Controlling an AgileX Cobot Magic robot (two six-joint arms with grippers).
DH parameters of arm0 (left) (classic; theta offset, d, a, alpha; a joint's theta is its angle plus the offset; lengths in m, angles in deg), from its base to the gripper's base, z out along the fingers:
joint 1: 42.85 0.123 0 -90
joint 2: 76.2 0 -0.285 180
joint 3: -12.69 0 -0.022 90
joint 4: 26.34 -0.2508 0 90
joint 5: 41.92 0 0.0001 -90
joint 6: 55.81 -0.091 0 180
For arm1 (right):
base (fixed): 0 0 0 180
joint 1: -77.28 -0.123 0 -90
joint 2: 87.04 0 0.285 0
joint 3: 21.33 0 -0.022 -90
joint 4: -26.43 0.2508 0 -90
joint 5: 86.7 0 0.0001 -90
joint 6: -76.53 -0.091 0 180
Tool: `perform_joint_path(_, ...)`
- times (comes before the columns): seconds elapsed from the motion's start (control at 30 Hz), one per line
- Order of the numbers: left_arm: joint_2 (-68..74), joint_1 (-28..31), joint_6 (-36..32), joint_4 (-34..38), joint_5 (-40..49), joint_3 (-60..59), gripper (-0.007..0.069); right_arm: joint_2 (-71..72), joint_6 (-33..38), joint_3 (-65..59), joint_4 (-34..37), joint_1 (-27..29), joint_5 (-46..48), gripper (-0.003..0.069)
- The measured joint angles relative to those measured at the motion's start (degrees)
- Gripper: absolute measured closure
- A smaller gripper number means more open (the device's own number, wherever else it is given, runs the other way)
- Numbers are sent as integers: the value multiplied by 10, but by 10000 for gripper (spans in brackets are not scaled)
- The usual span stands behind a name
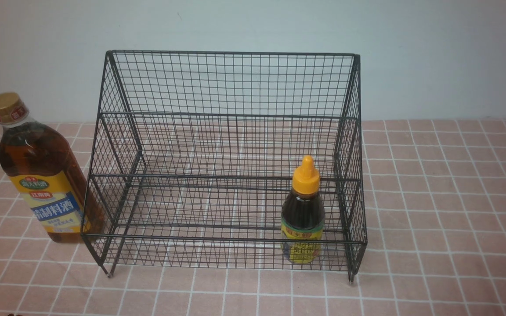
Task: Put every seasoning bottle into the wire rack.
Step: Use the left arm to grab the condiment bottle closest to it
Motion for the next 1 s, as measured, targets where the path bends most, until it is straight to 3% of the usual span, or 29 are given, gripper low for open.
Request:
perform_joint_path(0.57,0,0,0,0,0,0,627,-1,8,0,-3,1,1,672)
perform_joint_path(0.63,0,0,0,0,0,0,627,-1,29,0,5,1,0,672)
perform_joint_path(0.8,0,0,0,0,0,0,627,-1,159,1,85,1,1,672)
perform_joint_path(1.0,0,0,0,0,0,0,627,-1,197,1,104,1,1,672)
